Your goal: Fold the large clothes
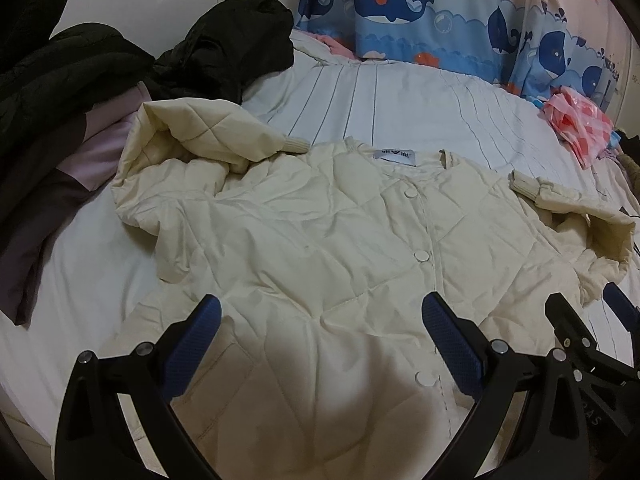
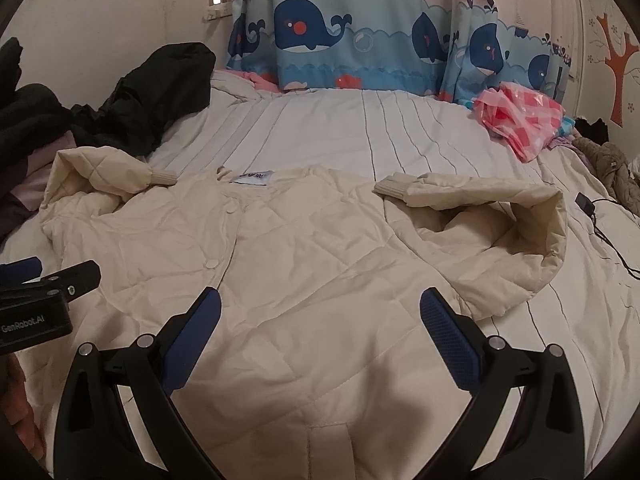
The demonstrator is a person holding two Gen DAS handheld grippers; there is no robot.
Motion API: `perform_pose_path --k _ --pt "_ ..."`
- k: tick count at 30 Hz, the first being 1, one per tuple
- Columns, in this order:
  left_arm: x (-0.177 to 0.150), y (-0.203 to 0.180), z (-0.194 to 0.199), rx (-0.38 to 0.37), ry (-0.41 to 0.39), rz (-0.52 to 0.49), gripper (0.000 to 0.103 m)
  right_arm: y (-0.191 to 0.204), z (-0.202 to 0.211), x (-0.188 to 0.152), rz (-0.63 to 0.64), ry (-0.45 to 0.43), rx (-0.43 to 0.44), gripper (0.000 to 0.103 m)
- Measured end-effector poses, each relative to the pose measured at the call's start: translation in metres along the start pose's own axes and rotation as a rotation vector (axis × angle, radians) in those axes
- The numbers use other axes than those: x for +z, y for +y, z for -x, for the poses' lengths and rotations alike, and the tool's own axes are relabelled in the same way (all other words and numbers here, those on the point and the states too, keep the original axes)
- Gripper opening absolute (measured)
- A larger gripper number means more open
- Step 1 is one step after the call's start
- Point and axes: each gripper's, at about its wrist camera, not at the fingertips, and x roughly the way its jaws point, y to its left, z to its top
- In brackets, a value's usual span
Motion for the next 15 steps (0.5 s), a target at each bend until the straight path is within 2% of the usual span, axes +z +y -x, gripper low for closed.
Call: perform_pose_path --k 15 --pt "-0.0029 -0.0030 -0.0011 -0.003 0.003 -0.004 0.096 0.0039 -0.0003 -0.0003 0.003 0.005 -0.002 0.096"
